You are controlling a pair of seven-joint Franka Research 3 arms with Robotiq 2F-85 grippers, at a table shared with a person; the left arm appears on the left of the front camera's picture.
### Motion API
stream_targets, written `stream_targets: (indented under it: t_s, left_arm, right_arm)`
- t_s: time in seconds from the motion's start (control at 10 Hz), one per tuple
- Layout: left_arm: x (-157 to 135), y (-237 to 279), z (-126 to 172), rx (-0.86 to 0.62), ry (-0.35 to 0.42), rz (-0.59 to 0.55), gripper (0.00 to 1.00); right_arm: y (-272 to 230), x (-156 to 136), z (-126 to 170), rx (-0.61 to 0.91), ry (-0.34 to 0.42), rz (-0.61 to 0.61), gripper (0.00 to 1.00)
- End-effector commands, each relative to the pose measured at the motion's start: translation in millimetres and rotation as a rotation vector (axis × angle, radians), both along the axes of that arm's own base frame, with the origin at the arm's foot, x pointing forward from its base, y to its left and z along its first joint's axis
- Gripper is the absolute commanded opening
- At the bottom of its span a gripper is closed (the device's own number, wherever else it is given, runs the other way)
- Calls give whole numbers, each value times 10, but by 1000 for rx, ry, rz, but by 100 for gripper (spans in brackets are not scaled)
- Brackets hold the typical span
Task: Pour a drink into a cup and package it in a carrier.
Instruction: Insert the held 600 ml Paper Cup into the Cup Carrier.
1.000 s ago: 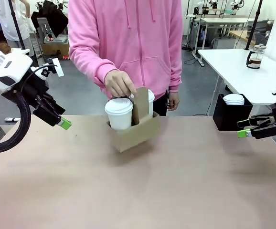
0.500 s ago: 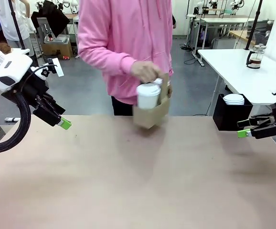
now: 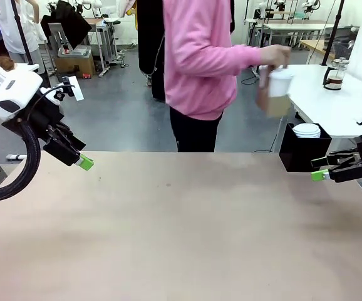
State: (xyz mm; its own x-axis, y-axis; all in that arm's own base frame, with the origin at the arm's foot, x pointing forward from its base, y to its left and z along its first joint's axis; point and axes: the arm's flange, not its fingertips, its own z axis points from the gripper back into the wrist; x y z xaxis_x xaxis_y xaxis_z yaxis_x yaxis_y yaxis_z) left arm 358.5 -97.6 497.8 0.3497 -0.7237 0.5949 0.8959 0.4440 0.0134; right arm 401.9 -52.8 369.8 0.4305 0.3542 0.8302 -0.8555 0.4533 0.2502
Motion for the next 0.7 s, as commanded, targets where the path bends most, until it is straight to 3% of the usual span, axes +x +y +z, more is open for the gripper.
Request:
stream_targets:
  t_s: [0.0, 0.6]
  left_arm:
    - [-3, 0, 3, -22, 4, -5, 100]
    - [-3, 0, 3, -22, 4, -5, 100]
  right_arm:
    - [-15, 19, 22, 7, -2, 9, 100]
    - [-15, 19, 22, 7, -2, 9, 100]
